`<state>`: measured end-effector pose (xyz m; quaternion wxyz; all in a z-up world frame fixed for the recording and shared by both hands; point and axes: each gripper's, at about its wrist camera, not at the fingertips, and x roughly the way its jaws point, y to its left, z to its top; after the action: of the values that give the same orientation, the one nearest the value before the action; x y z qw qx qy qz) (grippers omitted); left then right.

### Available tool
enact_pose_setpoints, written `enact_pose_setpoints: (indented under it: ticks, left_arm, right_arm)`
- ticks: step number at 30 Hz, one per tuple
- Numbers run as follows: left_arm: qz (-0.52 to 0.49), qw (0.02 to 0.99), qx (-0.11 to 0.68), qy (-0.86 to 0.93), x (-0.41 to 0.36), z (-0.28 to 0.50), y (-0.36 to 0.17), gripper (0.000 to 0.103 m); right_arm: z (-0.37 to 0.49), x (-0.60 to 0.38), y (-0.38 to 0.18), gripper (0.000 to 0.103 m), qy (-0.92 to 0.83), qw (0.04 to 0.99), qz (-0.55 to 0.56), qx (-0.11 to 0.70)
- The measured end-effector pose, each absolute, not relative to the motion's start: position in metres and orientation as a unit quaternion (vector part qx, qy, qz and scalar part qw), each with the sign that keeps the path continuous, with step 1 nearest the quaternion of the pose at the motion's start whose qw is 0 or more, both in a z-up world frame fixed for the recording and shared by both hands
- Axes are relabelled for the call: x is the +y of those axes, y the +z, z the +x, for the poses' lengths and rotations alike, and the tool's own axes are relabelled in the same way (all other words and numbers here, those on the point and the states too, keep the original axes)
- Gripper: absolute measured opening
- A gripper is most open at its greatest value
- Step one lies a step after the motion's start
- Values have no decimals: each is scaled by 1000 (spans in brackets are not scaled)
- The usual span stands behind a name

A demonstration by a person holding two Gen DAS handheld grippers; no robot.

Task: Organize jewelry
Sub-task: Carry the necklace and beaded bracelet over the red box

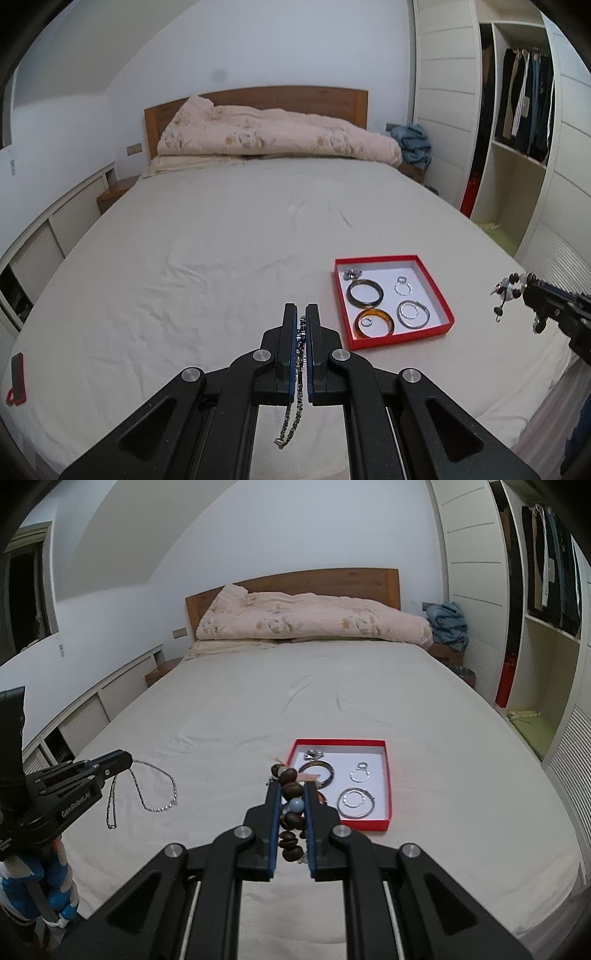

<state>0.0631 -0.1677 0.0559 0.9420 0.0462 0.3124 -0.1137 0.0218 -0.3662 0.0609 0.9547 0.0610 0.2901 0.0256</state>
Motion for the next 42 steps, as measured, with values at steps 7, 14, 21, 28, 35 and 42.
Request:
enact_pose_setpoints:
  ticks: [7, 14, 21, 28, 35, 42]
  left_arm:
    - [56, 937, 326, -114, -187, 91, 47, 4]
    - [66, 928, 344, -124, -214, 122, 35, 4]
    - [83, 916, 369, -130, -235, 149, 14, 4]
    - [85, 911, 382, -128, -247, 183, 4, 4]
    - [91, 917, 365, -136, -269, 217, 8, 4]
    - [98, 915, 352, -169, -284, 237, 11, 4]
  right_arm:
    - [49, -382, 51, 11, 23, 953, 56, 296]
    - [73, -399, 44, 11, 29, 952, 60, 300]
    - [103, -413, 27, 11, 33, 947, 64, 313]
    - [141, -424, 24, 11, 35, 946, 56, 317]
    - [172, -428, 27, 11, 37, 949, 47, 308]
    - [195, -434, 19, 11, 37, 949, 47, 310]
